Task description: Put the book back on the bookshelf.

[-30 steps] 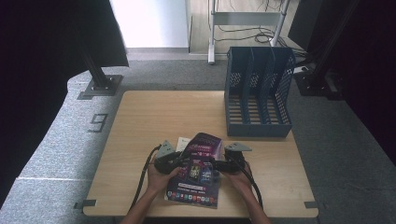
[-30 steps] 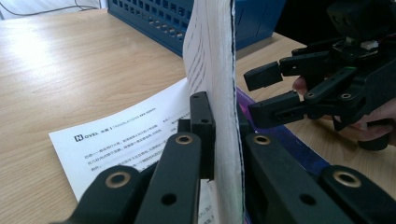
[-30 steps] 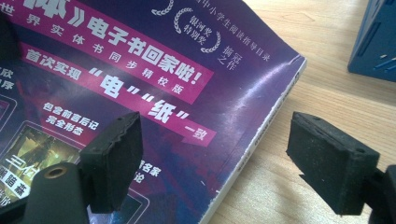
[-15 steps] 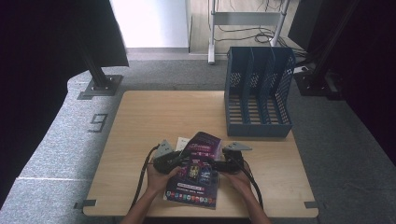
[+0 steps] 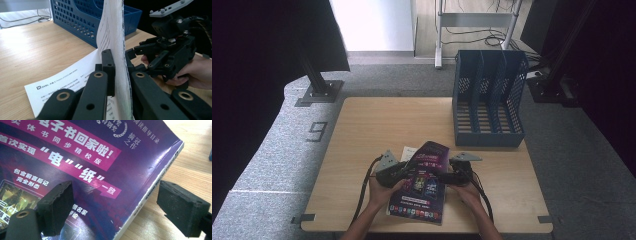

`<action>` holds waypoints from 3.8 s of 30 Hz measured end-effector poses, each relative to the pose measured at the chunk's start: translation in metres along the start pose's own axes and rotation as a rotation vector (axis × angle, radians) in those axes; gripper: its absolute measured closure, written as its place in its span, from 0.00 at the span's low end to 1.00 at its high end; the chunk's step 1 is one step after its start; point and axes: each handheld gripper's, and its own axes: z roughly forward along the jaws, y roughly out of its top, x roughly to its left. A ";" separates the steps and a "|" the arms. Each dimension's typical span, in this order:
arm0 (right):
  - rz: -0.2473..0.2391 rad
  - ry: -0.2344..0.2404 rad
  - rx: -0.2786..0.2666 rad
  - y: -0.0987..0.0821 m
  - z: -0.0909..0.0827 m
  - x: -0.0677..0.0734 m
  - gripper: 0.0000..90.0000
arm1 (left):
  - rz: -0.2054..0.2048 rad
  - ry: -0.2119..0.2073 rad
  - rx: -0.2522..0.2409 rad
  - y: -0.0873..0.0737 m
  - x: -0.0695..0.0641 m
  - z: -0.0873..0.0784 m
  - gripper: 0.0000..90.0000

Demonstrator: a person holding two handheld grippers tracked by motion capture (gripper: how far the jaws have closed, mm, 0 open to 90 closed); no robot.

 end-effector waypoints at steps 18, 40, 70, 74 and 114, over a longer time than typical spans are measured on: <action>-0.018 -0.021 0.009 0.000 -0.002 0.001 0.23 | -0.068 0.011 0.075 -0.013 0.017 0.010 0.96; -0.041 -0.035 0.028 0.001 0.004 0.002 0.28 | -0.108 0.097 0.227 -0.039 0.038 0.033 0.93; 0.001 -0.056 0.073 0.009 0.038 -0.006 0.30 | -0.145 0.073 0.254 -0.041 0.046 0.034 0.91; -0.010 -0.057 0.076 0.011 0.039 -0.006 0.32 | -0.145 0.075 0.254 -0.041 0.046 0.034 0.91; -0.024 -0.024 0.043 0.016 0.025 -0.009 0.70 | -0.137 0.069 0.240 -0.038 0.044 0.030 0.91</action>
